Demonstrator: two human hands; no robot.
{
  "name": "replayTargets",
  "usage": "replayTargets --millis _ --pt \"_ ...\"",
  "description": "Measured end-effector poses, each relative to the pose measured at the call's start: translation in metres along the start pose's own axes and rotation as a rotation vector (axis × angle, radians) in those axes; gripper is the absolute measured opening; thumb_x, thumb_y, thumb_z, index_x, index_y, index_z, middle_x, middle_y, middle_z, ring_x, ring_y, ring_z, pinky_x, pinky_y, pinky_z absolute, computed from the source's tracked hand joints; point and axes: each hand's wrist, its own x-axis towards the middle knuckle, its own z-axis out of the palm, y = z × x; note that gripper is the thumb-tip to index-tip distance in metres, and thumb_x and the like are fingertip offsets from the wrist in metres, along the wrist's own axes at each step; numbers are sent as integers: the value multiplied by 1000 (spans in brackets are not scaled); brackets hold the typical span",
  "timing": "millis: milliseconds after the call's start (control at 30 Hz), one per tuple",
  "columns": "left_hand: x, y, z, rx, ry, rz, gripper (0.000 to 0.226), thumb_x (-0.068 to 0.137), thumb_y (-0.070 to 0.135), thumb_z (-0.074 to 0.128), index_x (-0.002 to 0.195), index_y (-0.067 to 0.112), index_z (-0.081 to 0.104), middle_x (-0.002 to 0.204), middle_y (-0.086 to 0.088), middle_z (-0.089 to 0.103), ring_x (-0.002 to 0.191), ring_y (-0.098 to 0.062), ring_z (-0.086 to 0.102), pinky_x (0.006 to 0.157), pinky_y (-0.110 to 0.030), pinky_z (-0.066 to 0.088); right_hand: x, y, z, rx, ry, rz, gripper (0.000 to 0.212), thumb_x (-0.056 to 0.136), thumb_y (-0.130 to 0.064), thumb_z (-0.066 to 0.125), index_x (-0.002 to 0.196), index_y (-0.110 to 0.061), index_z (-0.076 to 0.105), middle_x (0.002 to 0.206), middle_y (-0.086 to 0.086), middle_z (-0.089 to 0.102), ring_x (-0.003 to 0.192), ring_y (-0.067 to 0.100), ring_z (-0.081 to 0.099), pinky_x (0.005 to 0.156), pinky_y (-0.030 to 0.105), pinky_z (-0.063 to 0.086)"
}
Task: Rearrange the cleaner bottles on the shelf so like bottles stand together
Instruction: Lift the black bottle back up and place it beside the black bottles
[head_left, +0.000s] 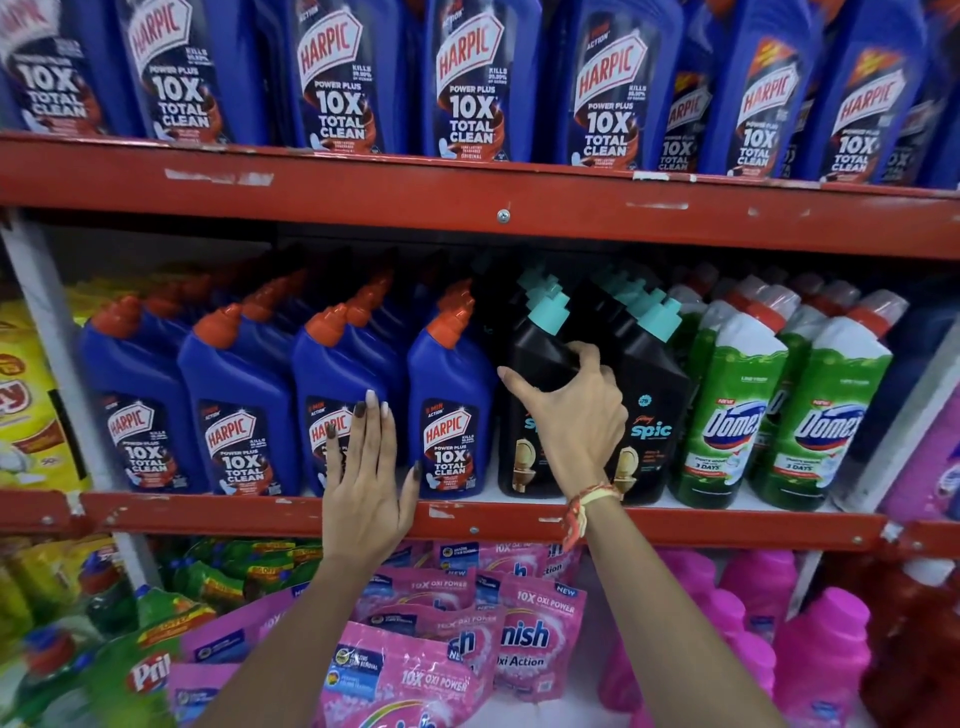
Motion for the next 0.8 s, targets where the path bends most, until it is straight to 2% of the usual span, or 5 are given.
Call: replayTargets --millis 133,300,533,800 --pt "0 1 -1 -30 1 3 69 106 45 20 158 0 13 167 -17 8 154 -28 11 123 -52 13 1 1 -3 -35 -15 -38 86 64 -73 70 130 -21 52 115 12 63 98 33 65 67 33 42" --pt "0 0 -2 -41 -6 6 70 105 44 23 158 1 10 167 -17 7 154 -29 12 124 -52 11 0 2 -5 -42 -6 -68 86 65 -72 70 132 -21 53 117 13 63 100 34 65 73 37 51" --pt "-1 1 -3 -48 -26 3 71 103 42 28 158 1 9 167 -16 6 154 -28 10 122 -53 14 2 4 -8 -68 -5 -116 88 66 -73 68 136 -23 52 122 12 64 101 32 66 75 37 53" --pt "-1 1 -6 -45 -71 2 70 107 48 15 159 2 6 168 -15 3 154 -28 9 123 -51 11 -2 5 -3 -118 -10 -174 91 71 -73 64 140 -16 48 129 14 60 106 34 64 77 41 54"
